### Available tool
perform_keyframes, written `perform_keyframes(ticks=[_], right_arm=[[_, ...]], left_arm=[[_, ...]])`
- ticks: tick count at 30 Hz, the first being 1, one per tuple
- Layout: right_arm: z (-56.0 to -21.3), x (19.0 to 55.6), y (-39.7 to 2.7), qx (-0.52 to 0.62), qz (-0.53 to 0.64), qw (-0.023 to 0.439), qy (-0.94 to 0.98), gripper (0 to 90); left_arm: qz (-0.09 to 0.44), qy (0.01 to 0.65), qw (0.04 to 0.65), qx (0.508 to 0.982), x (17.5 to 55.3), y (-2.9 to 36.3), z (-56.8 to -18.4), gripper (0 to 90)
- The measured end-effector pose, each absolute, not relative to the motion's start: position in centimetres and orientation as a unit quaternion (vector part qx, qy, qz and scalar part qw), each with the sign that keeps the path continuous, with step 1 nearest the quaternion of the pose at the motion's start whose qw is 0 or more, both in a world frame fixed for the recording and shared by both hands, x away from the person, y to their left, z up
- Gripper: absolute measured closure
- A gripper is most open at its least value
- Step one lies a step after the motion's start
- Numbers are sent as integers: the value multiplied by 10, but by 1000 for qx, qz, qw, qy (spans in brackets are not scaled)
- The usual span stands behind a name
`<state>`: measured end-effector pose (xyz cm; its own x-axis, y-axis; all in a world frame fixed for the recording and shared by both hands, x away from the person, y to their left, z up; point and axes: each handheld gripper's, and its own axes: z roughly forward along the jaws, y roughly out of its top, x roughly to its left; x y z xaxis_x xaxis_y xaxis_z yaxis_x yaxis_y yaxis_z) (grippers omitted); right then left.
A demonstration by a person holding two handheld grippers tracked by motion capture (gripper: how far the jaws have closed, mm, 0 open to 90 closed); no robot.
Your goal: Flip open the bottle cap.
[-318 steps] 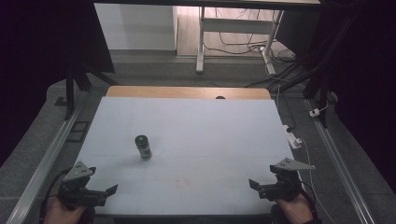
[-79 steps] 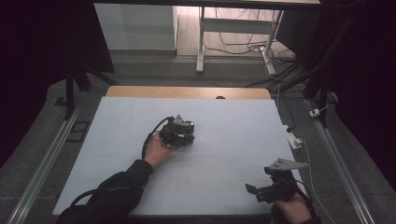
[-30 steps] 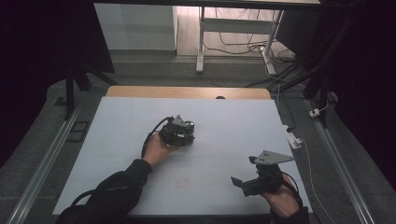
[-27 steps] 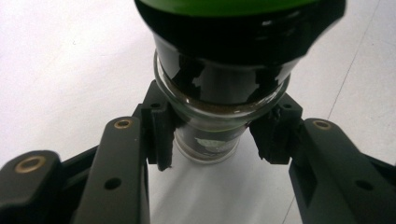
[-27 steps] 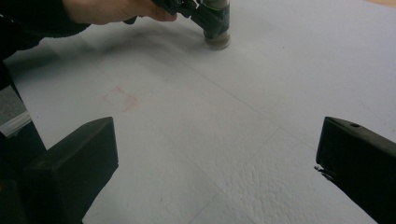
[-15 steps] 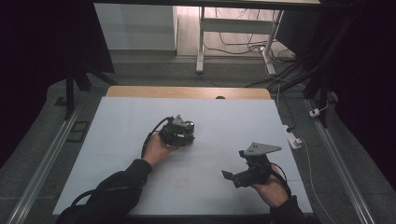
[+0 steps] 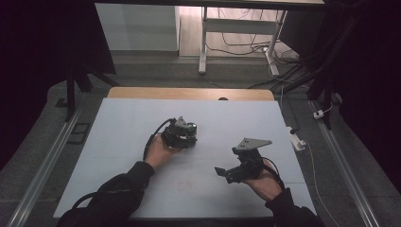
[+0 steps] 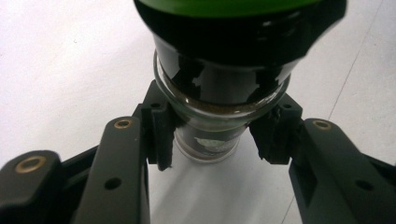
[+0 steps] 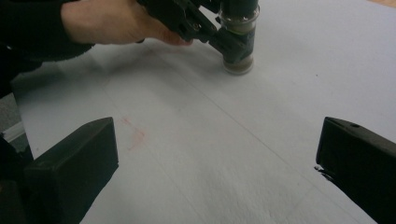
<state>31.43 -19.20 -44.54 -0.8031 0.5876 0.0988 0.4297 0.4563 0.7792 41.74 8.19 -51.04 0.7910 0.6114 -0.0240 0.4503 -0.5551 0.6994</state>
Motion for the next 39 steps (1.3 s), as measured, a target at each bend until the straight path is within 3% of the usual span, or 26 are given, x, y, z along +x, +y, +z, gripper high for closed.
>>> perform_keyframes(ticks=[39], right_arm=[[-447, 381, -127, 285, 414, 99, 858, 0]], left_arm=[[110, 307, 362, 873, 417, 82, -511, 539]])
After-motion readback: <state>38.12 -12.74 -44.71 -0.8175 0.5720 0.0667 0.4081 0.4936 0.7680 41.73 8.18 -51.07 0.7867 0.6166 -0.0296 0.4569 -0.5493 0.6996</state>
